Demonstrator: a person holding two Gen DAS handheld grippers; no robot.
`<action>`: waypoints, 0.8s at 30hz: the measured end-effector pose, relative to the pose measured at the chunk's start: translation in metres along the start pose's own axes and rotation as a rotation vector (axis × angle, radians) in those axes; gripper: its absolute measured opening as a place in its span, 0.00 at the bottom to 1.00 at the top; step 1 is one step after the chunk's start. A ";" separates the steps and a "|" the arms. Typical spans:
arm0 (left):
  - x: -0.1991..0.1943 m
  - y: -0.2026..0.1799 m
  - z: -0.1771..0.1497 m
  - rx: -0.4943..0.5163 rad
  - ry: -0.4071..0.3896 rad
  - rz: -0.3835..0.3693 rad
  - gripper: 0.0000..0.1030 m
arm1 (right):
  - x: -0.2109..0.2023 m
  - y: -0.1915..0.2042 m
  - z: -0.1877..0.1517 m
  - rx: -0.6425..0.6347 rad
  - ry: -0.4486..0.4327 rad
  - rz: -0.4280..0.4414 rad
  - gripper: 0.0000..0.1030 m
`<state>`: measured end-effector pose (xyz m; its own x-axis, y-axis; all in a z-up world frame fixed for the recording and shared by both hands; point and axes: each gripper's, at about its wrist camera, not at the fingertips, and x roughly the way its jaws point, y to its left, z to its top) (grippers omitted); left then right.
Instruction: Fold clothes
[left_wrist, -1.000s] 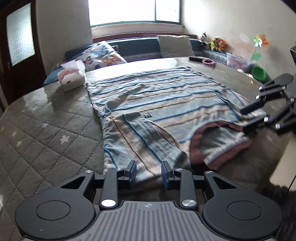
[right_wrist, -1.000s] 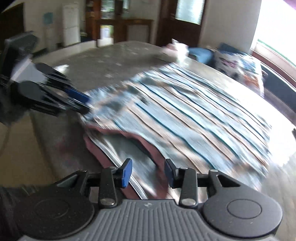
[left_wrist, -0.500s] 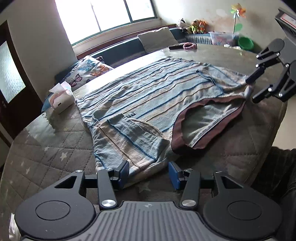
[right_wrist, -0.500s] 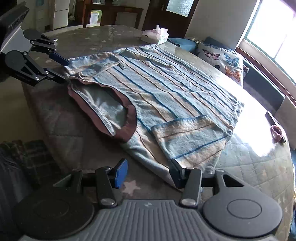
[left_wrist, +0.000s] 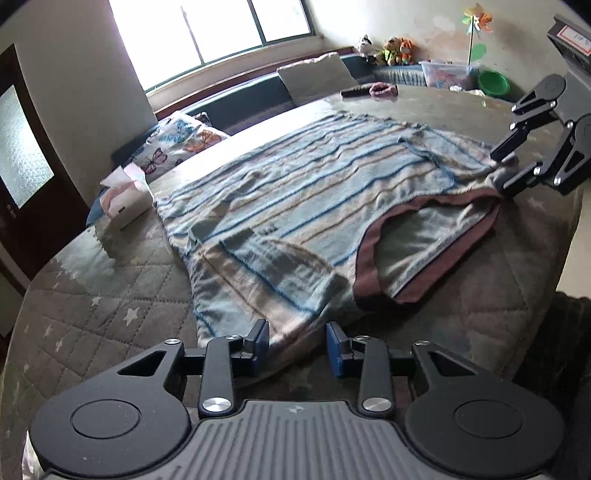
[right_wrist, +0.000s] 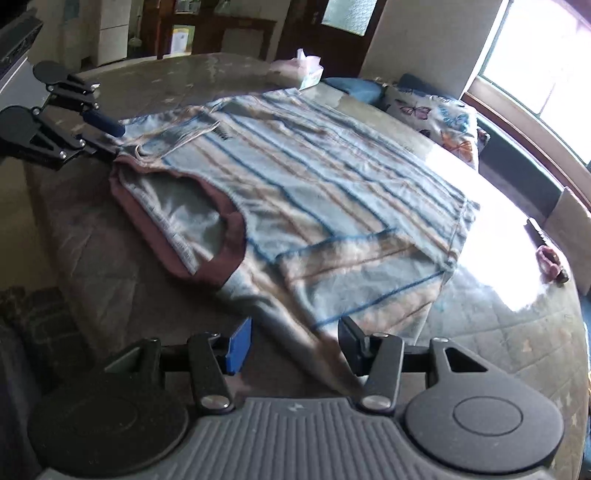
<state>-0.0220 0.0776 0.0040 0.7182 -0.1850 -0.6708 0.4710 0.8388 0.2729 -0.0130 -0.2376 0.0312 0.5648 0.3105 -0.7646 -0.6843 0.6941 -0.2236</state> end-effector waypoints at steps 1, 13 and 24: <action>0.001 0.001 0.000 0.004 -0.001 0.004 0.37 | 0.000 -0.001 0.000 0.004 -0.002 0.004 0.49; 0.006 0.004 0.000 0.066 -0.012 0.034 0.35 | 0.009 -0.016 -0.002 0.052 -0.009 -0.039 0.23; 0.008 -0.005 -0.001 0.105 -0.025 0.043 0.09 | 0.014 -0.017 0.001 0.111 -0.045 -0.061 0.09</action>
<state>-0.0194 0.0722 -0.0034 0.7506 -0.1637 -0.6401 0.4895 0.7885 0.3724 0.0069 -0.2445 0.0250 0.6255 0.2932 -0.7231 -0.5945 0.7792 -0.1984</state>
